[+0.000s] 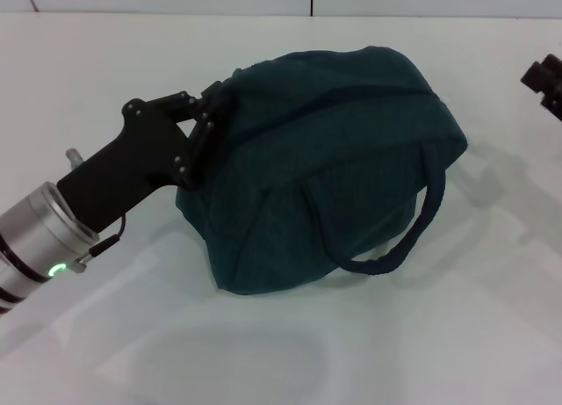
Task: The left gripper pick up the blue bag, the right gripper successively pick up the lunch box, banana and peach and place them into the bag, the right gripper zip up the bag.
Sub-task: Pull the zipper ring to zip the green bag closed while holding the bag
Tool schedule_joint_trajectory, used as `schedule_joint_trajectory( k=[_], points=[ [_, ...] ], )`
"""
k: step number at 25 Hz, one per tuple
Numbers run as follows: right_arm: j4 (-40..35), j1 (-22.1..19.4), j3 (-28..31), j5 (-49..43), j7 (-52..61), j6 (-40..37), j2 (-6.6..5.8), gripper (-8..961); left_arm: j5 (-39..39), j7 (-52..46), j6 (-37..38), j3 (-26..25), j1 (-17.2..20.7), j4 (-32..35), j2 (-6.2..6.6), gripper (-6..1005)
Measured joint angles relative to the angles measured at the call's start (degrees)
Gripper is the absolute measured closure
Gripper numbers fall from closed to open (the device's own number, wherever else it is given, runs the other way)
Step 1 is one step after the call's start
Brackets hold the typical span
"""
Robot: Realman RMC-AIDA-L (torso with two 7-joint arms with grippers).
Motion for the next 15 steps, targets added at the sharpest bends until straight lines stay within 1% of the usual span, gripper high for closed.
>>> schedule_joint_trajectory(
  k=[3, 8, 11, 15],
  points=[
    [0.2, -0.3, -0.6, -1.3, -3.0, 1.4, -0.18, 534, 0.1, 0.0, 0.2, 0.0, 0.1, 0.0, -0.08, 951],
    [0.2, 0.7, -2.0, -6.9, -7.2, 7.6, 0.21, 536, 0.2, 0.0, 0.2, 0.2, 0.0, 0.0, -0.27, 951],
    [0.3, 2.2, -5.7, -7.3, -8.4, 12.1, 0.55, 536, 0.2, 0.0, 0.2, 0.2, -0.2, 0.0, -0.33, 951],
    [0.8, 4.7, -8.3, -7.1, -8.5, 15.6, 0.82, 536, 0.3, 0.0, 0.2, 0.3, -0.2, 0.0, -0.35, 951]
  ],
)
